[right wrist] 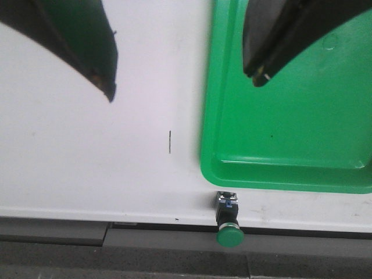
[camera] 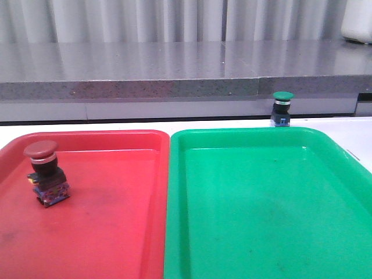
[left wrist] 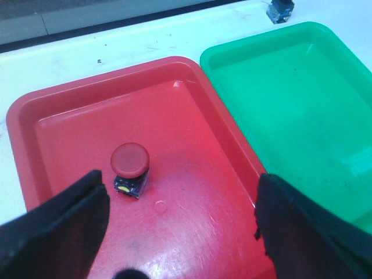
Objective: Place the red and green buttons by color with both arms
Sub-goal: 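Open the left gripper to release the red button and withdraw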
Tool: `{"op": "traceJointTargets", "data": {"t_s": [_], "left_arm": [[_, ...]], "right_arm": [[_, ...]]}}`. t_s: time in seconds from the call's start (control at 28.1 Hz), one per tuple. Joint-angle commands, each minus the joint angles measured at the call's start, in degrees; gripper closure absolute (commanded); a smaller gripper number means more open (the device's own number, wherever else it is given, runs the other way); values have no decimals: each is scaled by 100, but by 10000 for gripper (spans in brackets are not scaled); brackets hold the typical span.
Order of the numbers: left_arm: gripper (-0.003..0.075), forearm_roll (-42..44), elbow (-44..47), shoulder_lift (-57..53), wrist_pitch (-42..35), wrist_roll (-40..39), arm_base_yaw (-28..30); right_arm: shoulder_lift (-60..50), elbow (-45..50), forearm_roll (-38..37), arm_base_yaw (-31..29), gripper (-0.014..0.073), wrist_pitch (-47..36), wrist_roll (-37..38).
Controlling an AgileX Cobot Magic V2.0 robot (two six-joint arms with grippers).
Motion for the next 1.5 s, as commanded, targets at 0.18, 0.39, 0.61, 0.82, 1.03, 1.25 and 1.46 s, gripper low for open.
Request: {"op": "traceJointTargets", "data": {"t_s": [0.18,0.39,0.61,0.82,1.03,1.25,1.46], "left_arm": [[209,224,140,-1211,442,-351,-40],[209,717,138,-1666,854,-748,-40],[209,779,138,-1820,882,-748,-40],[209,779,138,-1820,885,-748,-40],[209,779,138,-1820,885,-748,-40],[209,779,138,-1820,885,-748,-40],[209,779,138,-1820,885,-748,-40]], "right_arm": [[22,-180,-21,6,105,-397,-51],[22,-180,-21,6,105,-397,-51],[22,-180,-21,6,105,-424,-51],[22,-180,-21,6,105,-376,-51],[97,-194,-21,6,104,-343,-226],[410,-383,58,12,76,-127,-312],[987,-765,173,12,8,31,-312]]}}
